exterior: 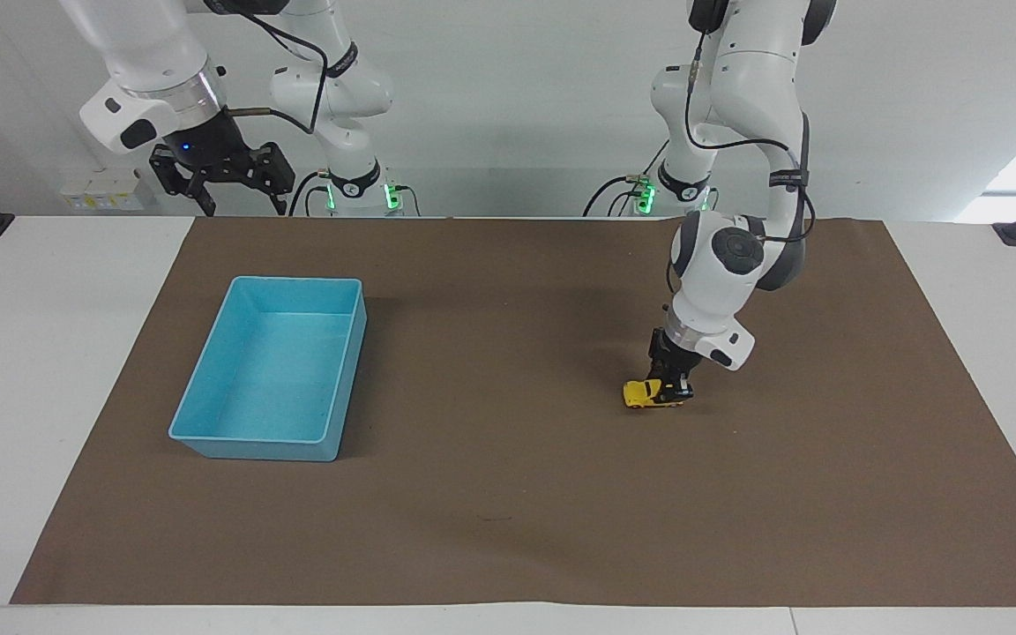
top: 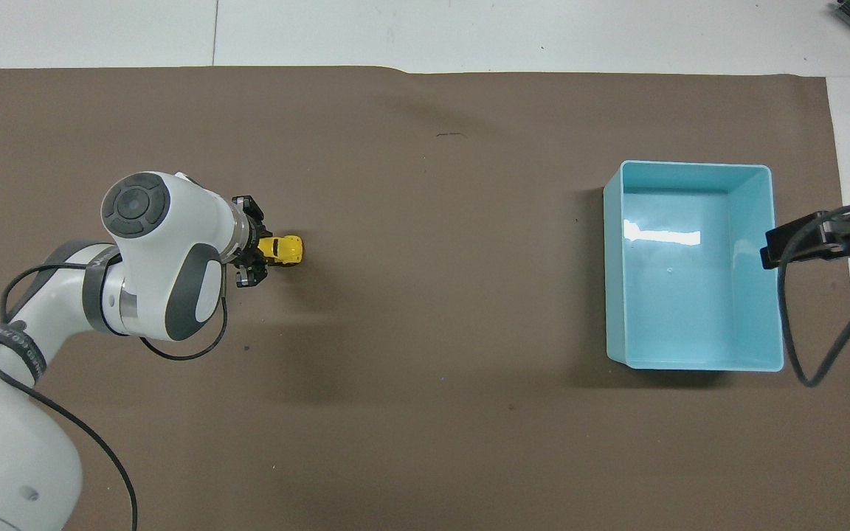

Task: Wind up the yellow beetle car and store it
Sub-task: 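Drag the car back toward the robot with the left gripper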

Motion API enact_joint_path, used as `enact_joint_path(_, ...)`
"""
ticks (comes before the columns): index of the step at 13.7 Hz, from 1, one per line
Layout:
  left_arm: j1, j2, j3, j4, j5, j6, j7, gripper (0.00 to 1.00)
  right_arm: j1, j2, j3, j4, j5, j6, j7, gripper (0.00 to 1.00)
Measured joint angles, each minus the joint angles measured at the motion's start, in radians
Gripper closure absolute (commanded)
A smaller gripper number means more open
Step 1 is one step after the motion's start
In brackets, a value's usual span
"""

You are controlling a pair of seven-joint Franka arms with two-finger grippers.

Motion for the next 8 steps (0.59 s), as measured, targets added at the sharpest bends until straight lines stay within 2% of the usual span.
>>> enact_joint_path(3,0.009,0.000,0.000,0.000,0.000,-0.001,0.009,0.61,0.000,0.000,0.000,0.000,0.000,0.000,0.000,0.00)
enact_joint_path(6,0.010,0.001,0.000,0.000,0.000,-0.001,0.009,0.42,0.000,0.000,0.000,0.000,0.000,0.000,0.000,0.00)
enact_joint_path(7,0.011,0.002,0.000,0.000,0.000,-0.002,0.010,0.24,0.000,0.000,0.000,0.000,0.000,0.000,0.000,0.00)
enact_joint_path(8,0.013,0.010,0.005,0.002,0.001,-0.003,0.010,0.00,0.000,0.000,0.000,0.000,0.000,0.000,0.000,0.00)
